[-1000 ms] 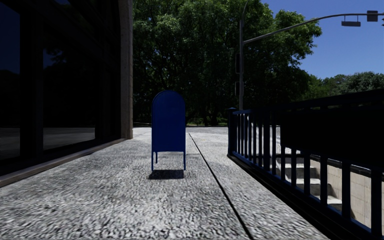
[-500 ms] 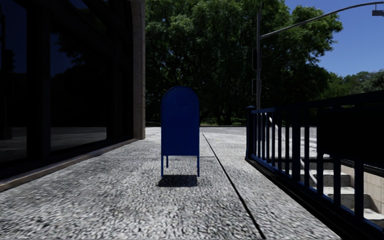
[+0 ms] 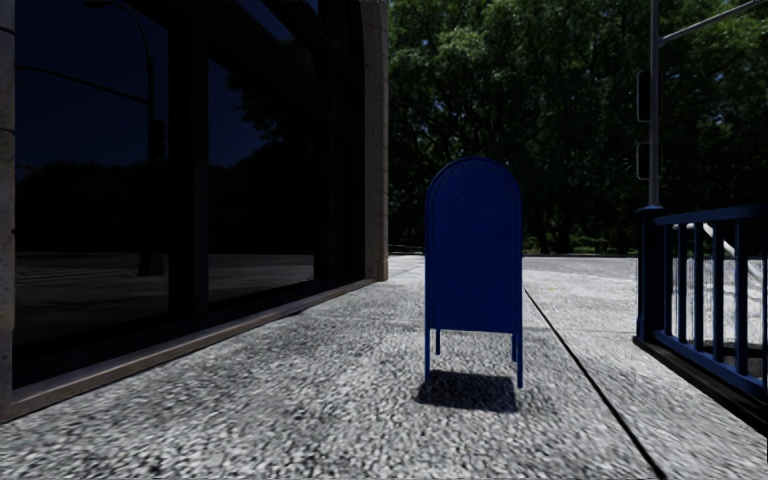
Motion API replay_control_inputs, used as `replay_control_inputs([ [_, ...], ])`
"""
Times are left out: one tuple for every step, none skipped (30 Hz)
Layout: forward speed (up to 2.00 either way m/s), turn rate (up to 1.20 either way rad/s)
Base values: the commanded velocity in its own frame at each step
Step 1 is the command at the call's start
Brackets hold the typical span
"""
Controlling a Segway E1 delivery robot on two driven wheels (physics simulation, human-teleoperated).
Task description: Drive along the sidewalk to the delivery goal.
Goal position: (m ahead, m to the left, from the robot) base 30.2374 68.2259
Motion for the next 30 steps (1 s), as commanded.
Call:
replay_control_inputs([
  [1.07, 0.55],
  [1.07, 0.49],
  [1.07, 0.48],
  [1.07, 0.47],
  [1.07, 0.47],
  [1.07, 0.47],
  [1.07, 0.50],
  [1.06, 0.52],
  [1.03, 0.53],
  [1.03, 0.53],
  [1.02, 0.54],
  [1.01, 0.59],
  [1.00, 0.64],
  [1.00, 0.64],
  [0.99, 0.65],
  [0.99, 0.66],
  [0.97, 0.51],
  [0.97, 0.51],
  [0.97, 0.00],
  [0.97, 0.00],
  [0.97, 0.00],
  [0.97, 0.00],
  [0.97, 0.00],
  [0.97, 0.00],
  [0.97, 0.00],
  [0.97, 0.00],
  [0.97, 0.00],
  [0.97, 0.00],
  [0.97, 0.00],
  [0.97, 0.00],
])
